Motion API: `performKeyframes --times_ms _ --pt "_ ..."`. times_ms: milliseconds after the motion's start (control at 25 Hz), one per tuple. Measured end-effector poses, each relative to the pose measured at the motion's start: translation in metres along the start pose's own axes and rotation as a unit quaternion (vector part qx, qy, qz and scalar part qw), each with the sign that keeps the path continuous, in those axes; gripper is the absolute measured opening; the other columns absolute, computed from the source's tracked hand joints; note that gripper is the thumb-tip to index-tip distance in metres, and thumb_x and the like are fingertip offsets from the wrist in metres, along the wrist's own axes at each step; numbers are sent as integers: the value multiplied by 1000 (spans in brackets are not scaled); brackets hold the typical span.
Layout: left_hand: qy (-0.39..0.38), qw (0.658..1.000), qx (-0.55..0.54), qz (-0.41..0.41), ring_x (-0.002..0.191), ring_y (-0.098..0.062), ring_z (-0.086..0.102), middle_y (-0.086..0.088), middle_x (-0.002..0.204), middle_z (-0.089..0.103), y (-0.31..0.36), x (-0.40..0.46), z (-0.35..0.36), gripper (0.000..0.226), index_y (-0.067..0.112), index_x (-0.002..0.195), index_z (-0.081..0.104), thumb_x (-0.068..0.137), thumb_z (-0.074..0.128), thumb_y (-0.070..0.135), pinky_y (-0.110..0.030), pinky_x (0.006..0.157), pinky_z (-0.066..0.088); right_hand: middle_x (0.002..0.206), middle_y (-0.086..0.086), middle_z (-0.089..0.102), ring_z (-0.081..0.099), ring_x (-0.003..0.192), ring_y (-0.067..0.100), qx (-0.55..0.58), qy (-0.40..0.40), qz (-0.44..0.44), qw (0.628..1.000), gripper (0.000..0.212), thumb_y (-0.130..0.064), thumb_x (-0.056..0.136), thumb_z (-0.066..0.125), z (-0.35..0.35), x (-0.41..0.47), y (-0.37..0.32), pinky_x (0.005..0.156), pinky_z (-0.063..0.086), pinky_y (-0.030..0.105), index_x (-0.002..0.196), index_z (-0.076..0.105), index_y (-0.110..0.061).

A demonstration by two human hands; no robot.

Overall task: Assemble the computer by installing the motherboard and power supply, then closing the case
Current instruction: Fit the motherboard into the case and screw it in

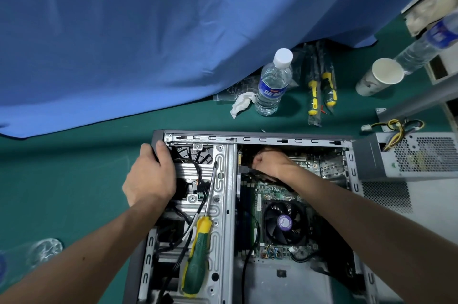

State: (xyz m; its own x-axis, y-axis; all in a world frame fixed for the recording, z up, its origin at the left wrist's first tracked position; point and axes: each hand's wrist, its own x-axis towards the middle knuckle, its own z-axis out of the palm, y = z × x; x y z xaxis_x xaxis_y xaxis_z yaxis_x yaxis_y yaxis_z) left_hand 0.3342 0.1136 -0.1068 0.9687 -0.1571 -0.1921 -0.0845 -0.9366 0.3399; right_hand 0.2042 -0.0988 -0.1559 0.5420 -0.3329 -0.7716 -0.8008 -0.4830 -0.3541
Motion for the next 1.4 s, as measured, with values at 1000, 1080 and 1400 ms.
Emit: performKeyframes --times_ms 1000,1080,1400 --pt "0 1000 1 5 74 -33 49 -3 69 46 -1 1 2 48 18 82 36 100 14 56 -41 71 35 58 -5 62 52 38 -3 82 38 -6 996 33 -14 95 59 12 5 3 34 30 10 63 58 -20" --pt "-1 1000 0 3 75 -33 48 -3 69 45 -2 1 0 48 17 82 36 100 14 56 -41 71 35 65 -4 64 53 46 1 92 21 -4 996 27 -15 95 60 12 1 3 42 36 12 68 63 -20" --pt "-2 1000 -5 5 73 -33 49 -1 67 45 -2 0 0 47 17 82 36 101 15 55 -41 71 35 83 -12 73 67 80 2 309 40 -149 938 31 -47 97 53 -6 -67 14 77 46 20 90 75 -27"
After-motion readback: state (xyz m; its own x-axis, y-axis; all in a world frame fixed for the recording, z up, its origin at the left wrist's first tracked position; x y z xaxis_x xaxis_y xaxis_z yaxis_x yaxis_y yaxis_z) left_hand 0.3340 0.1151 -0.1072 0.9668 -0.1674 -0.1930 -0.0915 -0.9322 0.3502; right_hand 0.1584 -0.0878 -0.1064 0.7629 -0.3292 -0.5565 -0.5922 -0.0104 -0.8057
